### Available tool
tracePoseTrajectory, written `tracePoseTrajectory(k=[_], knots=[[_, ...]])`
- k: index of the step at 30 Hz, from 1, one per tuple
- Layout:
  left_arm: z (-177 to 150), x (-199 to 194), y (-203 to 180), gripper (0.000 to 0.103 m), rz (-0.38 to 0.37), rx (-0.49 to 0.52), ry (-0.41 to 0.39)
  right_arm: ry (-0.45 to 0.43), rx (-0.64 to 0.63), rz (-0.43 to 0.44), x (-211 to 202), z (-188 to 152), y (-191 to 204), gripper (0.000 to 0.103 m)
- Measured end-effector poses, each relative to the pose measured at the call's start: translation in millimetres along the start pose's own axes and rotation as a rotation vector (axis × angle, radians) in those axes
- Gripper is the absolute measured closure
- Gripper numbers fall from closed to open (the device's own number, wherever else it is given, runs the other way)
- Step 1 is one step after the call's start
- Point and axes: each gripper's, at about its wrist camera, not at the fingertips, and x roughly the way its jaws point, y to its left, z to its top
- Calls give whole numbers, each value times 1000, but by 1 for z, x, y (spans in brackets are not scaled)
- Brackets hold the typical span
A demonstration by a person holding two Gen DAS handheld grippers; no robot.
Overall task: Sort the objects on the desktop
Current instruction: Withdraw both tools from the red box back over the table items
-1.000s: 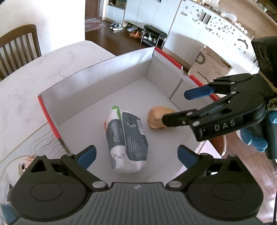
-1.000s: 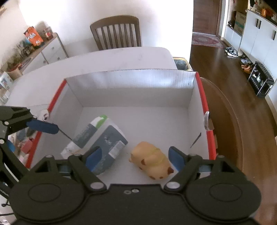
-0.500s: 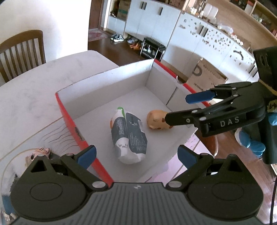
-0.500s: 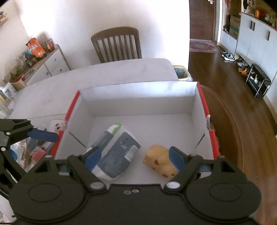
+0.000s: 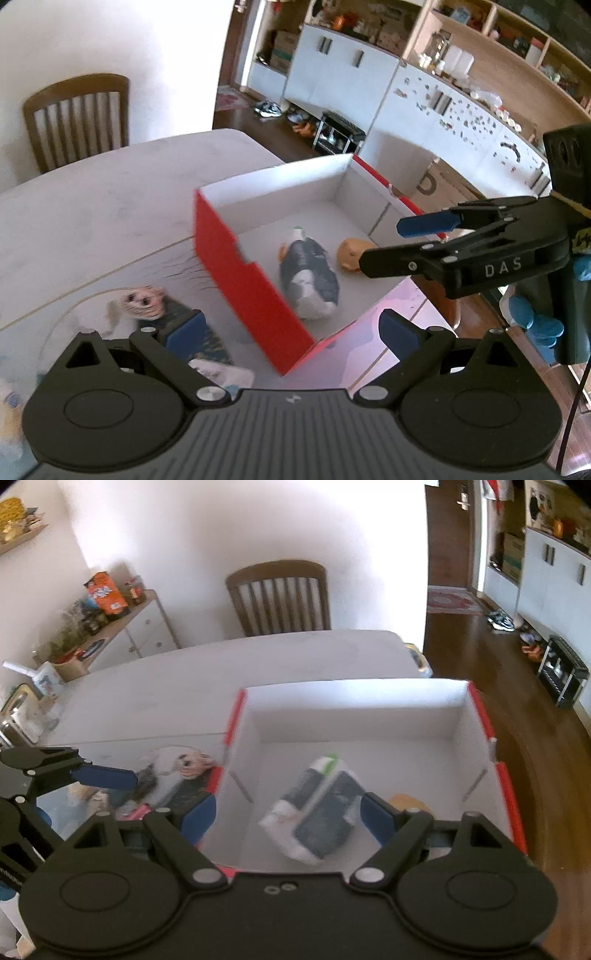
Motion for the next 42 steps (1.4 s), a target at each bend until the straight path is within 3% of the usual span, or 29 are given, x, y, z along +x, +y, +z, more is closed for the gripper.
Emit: tracePoseTrajectory(k=[18, 34, 42], knots=[[-61, -74, 75, 3, 116, -57, -78, 9, -86, 90, 25, -11, 121, 18], [-97, -94, 125, 3, 133, -85, -78, 36, -60, 60, 51, -37, 166, 18], [-112, -94, 140, 3, 180, -86, -74, 51, -64, 38, 66, -50, 178, 18]])
